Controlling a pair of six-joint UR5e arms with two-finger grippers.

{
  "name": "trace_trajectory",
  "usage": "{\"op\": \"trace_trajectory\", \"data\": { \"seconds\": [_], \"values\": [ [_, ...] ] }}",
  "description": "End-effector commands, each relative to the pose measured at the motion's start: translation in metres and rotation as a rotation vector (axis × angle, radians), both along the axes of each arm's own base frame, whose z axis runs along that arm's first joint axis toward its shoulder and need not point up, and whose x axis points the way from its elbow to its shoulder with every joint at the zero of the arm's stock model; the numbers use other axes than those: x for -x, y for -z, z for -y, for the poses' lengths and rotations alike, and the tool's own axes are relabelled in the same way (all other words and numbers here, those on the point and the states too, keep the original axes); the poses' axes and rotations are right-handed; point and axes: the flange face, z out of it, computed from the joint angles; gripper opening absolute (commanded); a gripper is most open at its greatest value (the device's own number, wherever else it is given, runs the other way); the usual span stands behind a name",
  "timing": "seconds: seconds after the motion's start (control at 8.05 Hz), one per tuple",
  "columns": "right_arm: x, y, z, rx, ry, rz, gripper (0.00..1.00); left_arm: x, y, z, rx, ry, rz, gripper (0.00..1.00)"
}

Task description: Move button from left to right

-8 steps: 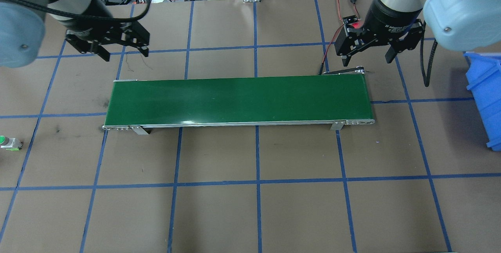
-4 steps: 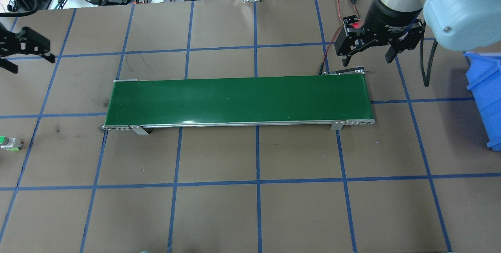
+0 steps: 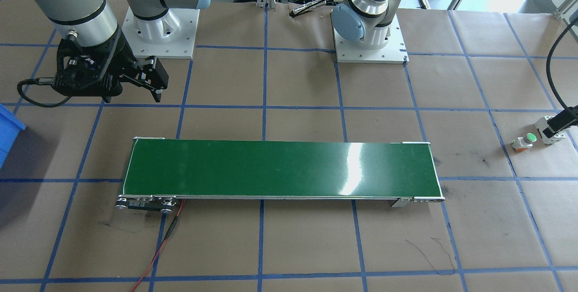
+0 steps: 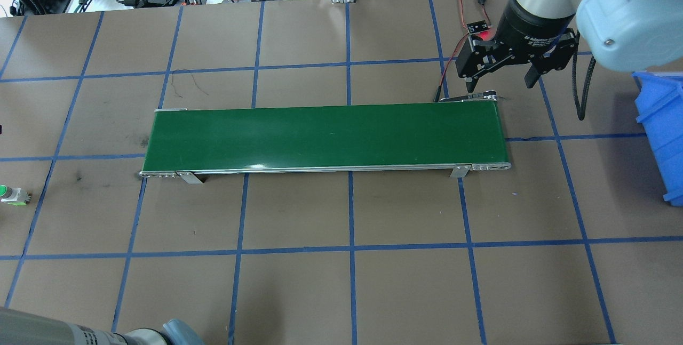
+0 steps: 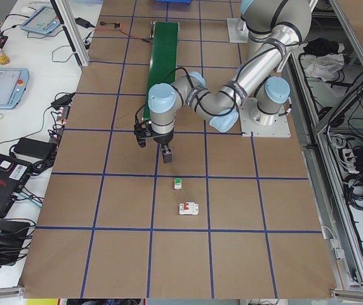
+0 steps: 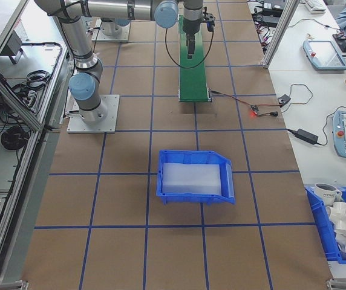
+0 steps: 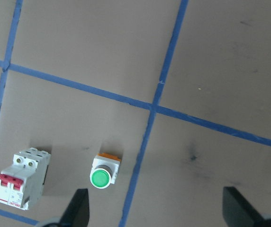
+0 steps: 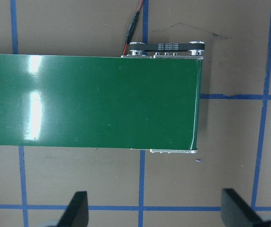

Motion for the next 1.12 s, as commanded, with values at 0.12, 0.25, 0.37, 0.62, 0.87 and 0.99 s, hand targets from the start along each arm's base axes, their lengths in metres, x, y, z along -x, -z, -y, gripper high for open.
{"op": "trace_trajectory", "data": {
  "seconds": [0.12,0.25,0.37,0.62,0.87,0.99],
  "values": [
    [0.000,0.001,0.000,-0.002,-0.002,0.000,1.00,-0.046,0.074,0.003,-0.040,0.050,-0.016,1.00],
    [0.000,0.002,0.000,-0.003,0.000,0.000,1.00,-0.050,0.095,0.006,-0.063,0.049,-0.041,1.00],
    [0.000,0.002,0.000,-0.003,0.000,0.000,1.00,-0.055,0.115,0.006,-0.085,0.046,-0.064,1.00],
    [0.000,0.003,-0.002,-0.006,0.000,0.000,1.00,-0.059,0.132,0.002,-0.149,0.058,-0.050,1.00],
    [0.000,0.003,-0.002,-0.006,0.000,0.000,1.00,-0.061,0.144,0.002,-0.164,0.079,-0.065,1.00],
    [-0.001,0.003,-0.002,-0.006,-0.003,0.000,1.00,-0.058,0.157,0.000,-0.179,0.080,-0.084,1.00]
  ]
}}
